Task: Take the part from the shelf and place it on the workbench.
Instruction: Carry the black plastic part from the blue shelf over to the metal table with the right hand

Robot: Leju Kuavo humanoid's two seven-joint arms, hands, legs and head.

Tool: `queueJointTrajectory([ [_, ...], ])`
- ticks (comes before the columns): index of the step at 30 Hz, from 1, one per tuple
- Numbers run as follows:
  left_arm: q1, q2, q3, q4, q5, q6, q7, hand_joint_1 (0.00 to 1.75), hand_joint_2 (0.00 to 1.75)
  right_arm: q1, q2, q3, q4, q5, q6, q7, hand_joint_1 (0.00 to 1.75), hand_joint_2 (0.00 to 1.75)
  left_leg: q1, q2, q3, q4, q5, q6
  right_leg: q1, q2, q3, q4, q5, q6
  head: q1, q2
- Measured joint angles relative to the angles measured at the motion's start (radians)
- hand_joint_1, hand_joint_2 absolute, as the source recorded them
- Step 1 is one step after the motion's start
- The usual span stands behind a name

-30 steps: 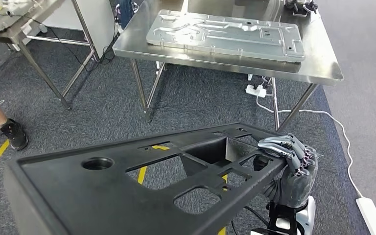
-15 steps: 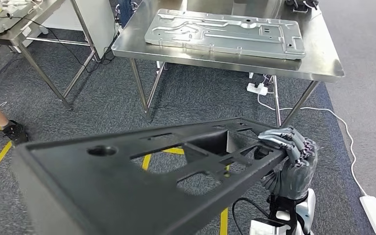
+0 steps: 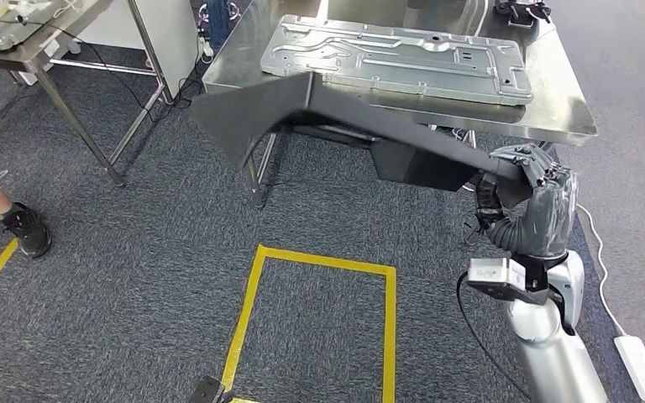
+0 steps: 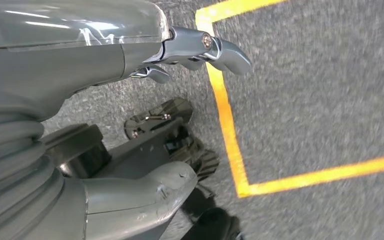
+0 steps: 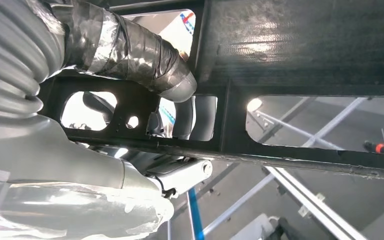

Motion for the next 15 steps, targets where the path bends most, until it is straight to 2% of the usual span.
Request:
queueJointTrajectory([
  [1, -0.001, -0.002, -0.011, 0.0, -0.014, -0.006, -0.004, 0.0, 1.75, -0.011, -0.002, -0.001, 0.012, -0.002, 0.006, 0.001, 1.75, 1.75, 0.0, 0.0, 0.0, -0.004, 0.003, 0.008, 0.0, -0.001, -0.019, 0.042, -0.026, 0.0, 0.0, 0.0],
  [3, -0.003, -0.006, -0.036, 0.0, -0.043, -0.013, -0.02, 0.0, 1.75, -0.024, -0.002, -0.001, 0.033, -0.005, 0.015, 0.002, 1.75, 1.75, -0.006, 0.001, -0.002, -0.004, 0.004, 0.016, 0.005, -0.002, -0.081, 0.171, -0.09, -0.003, 0.0, 0.0],
  [4, -0.005, -0.007, -0.049, 0.0, -0.056, -0.015, -0.03, 0.0, 1.75, -0.026, -0.001, 0.0, 0.043, -0.006, 0.019, 0.002, 1.75, 1.75, -0.01, 0.001, -0.002, -0.003, 0.003, 0.019, 0.008, -0.002, -0.11, 0.227, -0.108, -0.004, 0.0, 0.0],
  [5, -0.008, -0.009, -0.062, 0.0, -0.066, -0.015, -0.04, 0.0, 1.75, -0.027, -0.001, 0.001, 0.054, -0.006, 0.023, 0.002, 1.75, 1.75, -0.013, 0.0, -0.002, -0.003, 0.002, 0.021, 0.011, -0.002, -0.125, 0.253, -0.107, -0.007, 0.0, 0.0],
  [6, -0.014, -0.011, -0.074, 0.0, -0.072, -0.016, -0.05, 0.0, 1.75, -0.027, 0.0, 0.002, 0.063, -0.006, 0.025, 0.002, 1.75, 1.75, -0.017, -0.001, -0.001, -0.002, 0.001, 0.022, 0.013, -0.002, -0.123, 0.242, -0.087, -0.012, 0.0, 0.0],
  [8, -0.031, -0.016, -0.094, 0.0, -0.076, -0.016, -0.066, 0.0, 1.75, -0.031, 0.001, 0.006, 0.078, -0.006, 0.025, 0.001, 1.75, 1.75, -0.022, -0.005, 0.002, 0.001, -0.002, 0.023, 0.019, -0.003, -0.072, 0.126, -0.018, -0.026, 0.0, 0.0],
  [10, -0.051, -0.021, -0.108, 0.0, -0.074, -0.018, -0.079, 0.0, 1.75, -0.036, 0.004, 0.011, 0.087, -0.006, 0.022, -0.002, 1.75, 1.75, -0.028, -0.007, 0.0, 0.004, -0.005, 0.02, 0.027, -0.004, -0.023, 0.02, 0.02, -0.038, 0.0, 0.0],
  [12, -0.066, -0.023, -0.118, 0.0, -0.073, -0.02, -0.086, 0.0, 1.75, -0.037, 0.008, 0.016, 0.095, -0.012, 0.016, -0.009, 1.75, 1.75, -0.029, -0.007, -0.003, 0.004, -0.006, 0.014, 0.034, -0.004, -0.012, -0.007, 0.022, -0.042, 0.0, 0.0],
  [14, -0.075, -0.022, -0.127, 0.0, -0.074, -0.02, -0.089, 0.0, 1.75, -0.038, 0.015, 0.021, 0.102, -0.023, 0.009, -0.017, 1.75, 1.75, -0.029, -0.007, -0.001, 0.006, -0.011, 0.004, 0.029, -0.002, -0.01, -0.014, 0.025, -0.048, 0.0, 0.0],
  [15, -0.077, -0.022, -0.131, -0.001, -0.074, -0.021, -0.091, 0.0, 1.75, -0.039, 0.02, 0.024, 0.105, -0.028, 0.006, -0.022, 1.75, 1.75, -0.03, -0.006, -0.006, 0.02, -0.023, -0.002, 0.025, -0.003, -0.007, -0.019, 0.027, -0.053, -0.001, 0.0],
])
